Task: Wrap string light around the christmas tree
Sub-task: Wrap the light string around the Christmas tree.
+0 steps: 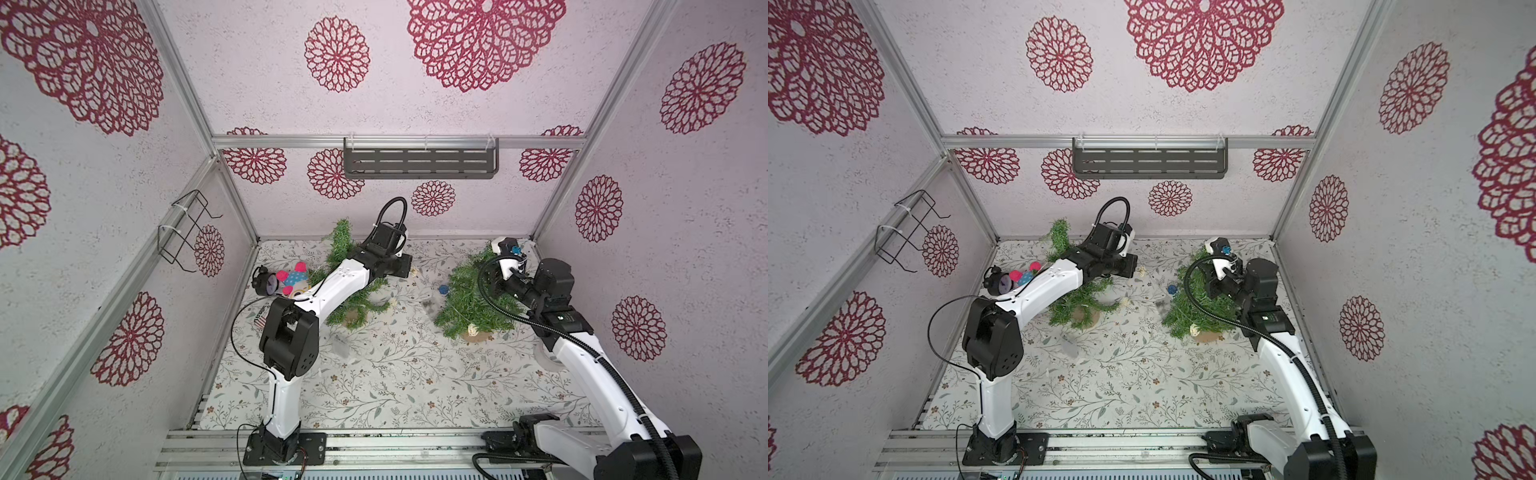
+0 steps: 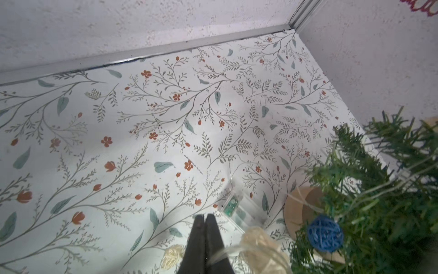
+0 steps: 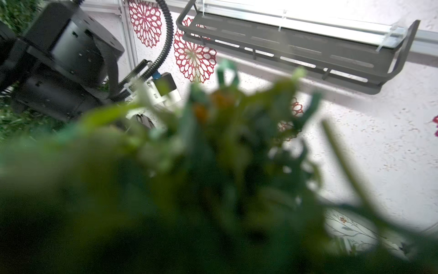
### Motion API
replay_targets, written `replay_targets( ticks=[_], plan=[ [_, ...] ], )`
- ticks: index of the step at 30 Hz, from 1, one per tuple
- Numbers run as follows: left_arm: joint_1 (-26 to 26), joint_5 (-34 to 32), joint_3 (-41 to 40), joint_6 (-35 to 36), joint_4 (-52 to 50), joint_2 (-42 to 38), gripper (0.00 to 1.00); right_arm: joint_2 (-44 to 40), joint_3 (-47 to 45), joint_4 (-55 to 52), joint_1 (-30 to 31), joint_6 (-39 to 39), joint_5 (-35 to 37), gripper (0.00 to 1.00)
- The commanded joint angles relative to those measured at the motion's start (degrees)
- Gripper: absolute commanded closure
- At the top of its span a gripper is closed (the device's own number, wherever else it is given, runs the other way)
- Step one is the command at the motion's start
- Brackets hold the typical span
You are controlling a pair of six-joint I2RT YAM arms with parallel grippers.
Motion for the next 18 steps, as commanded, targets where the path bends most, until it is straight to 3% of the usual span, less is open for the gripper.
replay_targets(
  ticks=[1, 8, 14, 18],
  plan=[
    [0.7, 1.8, 1.4, 1.1, 5.7, 1.7, 1.00, -3.5, 1.0, 9.1, -0.3, 4.0, -4.3, 1.00],
    [1.1, 2.5, 4.1, 3.8, 9.0, 3.9, 1.00, -3.6, 1.2, 9.6, 0.3, 6.9, -10.2, 1.00],
    [0.9, 7.8, 5.0, 2.8, 12.5, 5.1, 1.00, -2.9, 0.0, 8.2, 1.5, 6.2, -7.4, 1.00],
    [0.3, 10.1, 0.6, 3.0, 16.2, 3.5, 1.00, -4.7, -2.4, 8.1, 1.7, 6.7, -6.2, 0.87]
  ],
)
